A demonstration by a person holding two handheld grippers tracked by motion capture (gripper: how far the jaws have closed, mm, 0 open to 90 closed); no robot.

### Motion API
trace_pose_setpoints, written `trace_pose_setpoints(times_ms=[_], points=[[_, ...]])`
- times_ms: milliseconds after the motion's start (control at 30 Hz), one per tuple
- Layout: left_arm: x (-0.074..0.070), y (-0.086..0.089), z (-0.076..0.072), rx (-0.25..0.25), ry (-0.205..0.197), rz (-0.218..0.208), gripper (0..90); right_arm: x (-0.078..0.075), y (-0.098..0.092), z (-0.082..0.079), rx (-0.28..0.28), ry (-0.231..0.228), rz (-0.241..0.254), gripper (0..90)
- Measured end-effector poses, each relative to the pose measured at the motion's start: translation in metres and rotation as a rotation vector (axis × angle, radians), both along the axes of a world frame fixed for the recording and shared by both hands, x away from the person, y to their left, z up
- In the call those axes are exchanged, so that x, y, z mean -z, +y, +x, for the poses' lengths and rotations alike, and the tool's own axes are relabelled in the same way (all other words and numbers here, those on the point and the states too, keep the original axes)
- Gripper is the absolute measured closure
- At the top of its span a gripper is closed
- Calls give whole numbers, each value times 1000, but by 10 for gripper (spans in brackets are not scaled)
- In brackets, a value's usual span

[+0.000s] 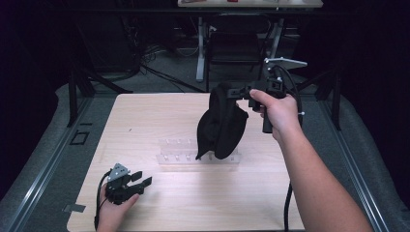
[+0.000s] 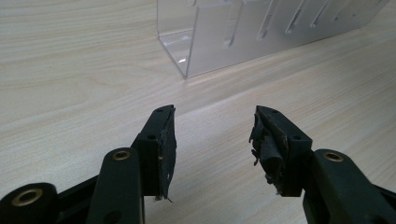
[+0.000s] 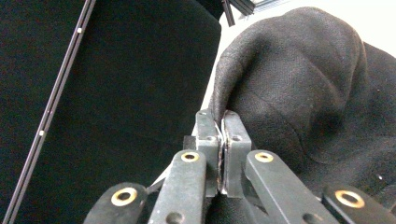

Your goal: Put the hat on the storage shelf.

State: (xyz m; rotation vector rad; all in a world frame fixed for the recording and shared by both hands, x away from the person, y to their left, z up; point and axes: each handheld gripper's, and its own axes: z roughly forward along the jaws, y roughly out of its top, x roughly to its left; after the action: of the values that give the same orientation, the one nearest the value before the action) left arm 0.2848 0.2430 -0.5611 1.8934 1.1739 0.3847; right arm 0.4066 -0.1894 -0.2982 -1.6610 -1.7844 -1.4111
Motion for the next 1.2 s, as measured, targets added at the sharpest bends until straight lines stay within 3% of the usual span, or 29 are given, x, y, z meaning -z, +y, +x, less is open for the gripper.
trace_pose_setpoints(times_ms=[300, 500, 767, 967, 1200], points=[[-1, -1, 0, 0, -5, -5, 496, 11, 5, 6, 17, 14, -39, 881], [-1, -2, 0, 4, -6, 1, 495, 13, 6, 6, 15, 18, -17, 880], [-2, -6, 0, 24, 0, 13, 500, 12, 21, 4, -21, 12, -1, 880], [-4, -9, -1, 36, -27, -1, 511, 14, 34, 4, -46, 8, 7, 879], [-15, -17, -1, 42, -70, -34, 517, 20, 30, 6, -46, 14, 43, 879]])
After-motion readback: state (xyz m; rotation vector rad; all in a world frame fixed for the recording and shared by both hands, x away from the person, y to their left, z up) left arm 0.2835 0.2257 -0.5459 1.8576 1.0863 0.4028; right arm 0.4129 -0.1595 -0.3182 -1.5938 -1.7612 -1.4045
